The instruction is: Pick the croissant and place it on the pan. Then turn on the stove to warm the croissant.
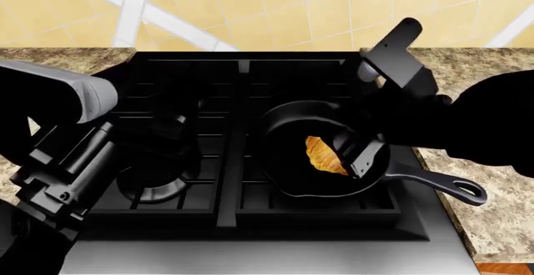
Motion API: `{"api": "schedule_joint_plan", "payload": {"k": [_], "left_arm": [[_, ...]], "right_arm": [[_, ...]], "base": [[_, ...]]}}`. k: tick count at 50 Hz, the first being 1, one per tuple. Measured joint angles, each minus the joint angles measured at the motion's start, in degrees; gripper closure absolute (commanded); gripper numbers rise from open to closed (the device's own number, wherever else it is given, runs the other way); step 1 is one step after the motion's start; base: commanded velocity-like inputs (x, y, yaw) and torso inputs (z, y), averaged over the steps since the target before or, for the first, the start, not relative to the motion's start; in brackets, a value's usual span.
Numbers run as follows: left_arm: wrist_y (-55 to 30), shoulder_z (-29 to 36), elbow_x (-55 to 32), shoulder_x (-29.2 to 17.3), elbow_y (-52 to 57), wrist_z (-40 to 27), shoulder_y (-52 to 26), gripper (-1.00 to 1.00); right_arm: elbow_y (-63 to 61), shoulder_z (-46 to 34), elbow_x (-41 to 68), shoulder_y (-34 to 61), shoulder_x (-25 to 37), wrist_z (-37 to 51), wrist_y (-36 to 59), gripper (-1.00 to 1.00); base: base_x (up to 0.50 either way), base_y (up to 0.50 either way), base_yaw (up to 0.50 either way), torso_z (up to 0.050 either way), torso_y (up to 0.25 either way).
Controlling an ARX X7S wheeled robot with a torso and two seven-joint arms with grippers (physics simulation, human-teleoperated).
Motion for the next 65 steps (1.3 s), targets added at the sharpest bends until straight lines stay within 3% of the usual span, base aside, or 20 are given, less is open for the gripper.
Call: {"api": "schedule_joint_plan", "payload": {"k": [20,36,56,65], "left_arm": [[1.8,-1.6,1.4,-0.6,1.6,1.4,1.5,-1.0],[2.3,-2.1,0.2,-1.6,3.0,1.0,1.8,-1.0],[2.9,-2.9,-2.3,-3.0,5.6,-1.1,1.8,-1.0],[2.8,-2.8,-1.9,-3.4,6.3,-1.3,2.1,-1.0]], "right_arm": [[-15.1,8.8,15.3,-3.6,7.4,16.0,0.9,-1.0],[-24.5,16.8,22.5,-10.4,15.4,24.4,-7.9,-1.0],[-29.9,25.8,18.8,-24.1,21.9,29.4,-25.0,-1.0],[-30.6,25.9,16.1,-24.9,21.6,33.8,-25.4,-1.0]], "base": [[0.0,0.0,0.0,0.0,0.0],[0.0,0.0,0.0,0.0,0.0],[0.0,0.0,0.0,0.0,0.0],[0.0,0.0,0.0,0.0,0.0]]}}
